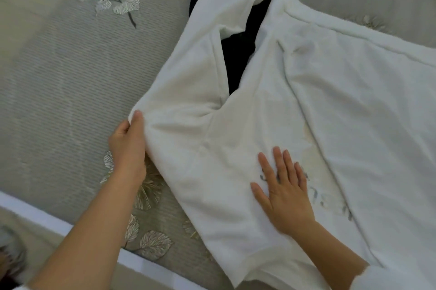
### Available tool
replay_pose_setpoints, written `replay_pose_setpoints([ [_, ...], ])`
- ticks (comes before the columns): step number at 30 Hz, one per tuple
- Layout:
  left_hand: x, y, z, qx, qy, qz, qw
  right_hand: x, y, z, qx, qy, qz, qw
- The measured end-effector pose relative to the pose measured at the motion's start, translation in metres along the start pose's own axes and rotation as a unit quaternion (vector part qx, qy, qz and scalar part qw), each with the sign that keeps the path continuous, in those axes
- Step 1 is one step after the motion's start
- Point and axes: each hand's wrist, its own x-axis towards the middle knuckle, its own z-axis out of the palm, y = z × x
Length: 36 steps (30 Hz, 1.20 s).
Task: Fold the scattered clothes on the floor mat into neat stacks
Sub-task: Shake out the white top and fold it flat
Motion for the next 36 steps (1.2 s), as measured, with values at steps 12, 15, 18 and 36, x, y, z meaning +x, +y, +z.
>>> replay_pose_setpoints([
  [12, -0.082, 0.004, 0.078, 0.328, -0.385, 0.491, 0.710, 0.047, 0.029, -0.085, 0.495, 0.257, 0.264, 0.786],
  [15, -0.100, -0.061, 0.076, 0.517, -0.493, 0.403, 0.572, 0.059, 0.036, -0.110, 0.488, 0.300, 0.279, 0.770],
  [18, -0.095, -0.096, 0.066, 0.564, -0.445, 0.465, 0.517, 0.072, 0.028, -0.118, 0.423, 0.269, 0.209, 0.839],
  [36, -0.096, -0.112, 0.073, 0.560, -0.356, 0.514, 0.544, 0.141, 0.103, -0.171, 0.631, 0.348, 0.399, 0.567],
])
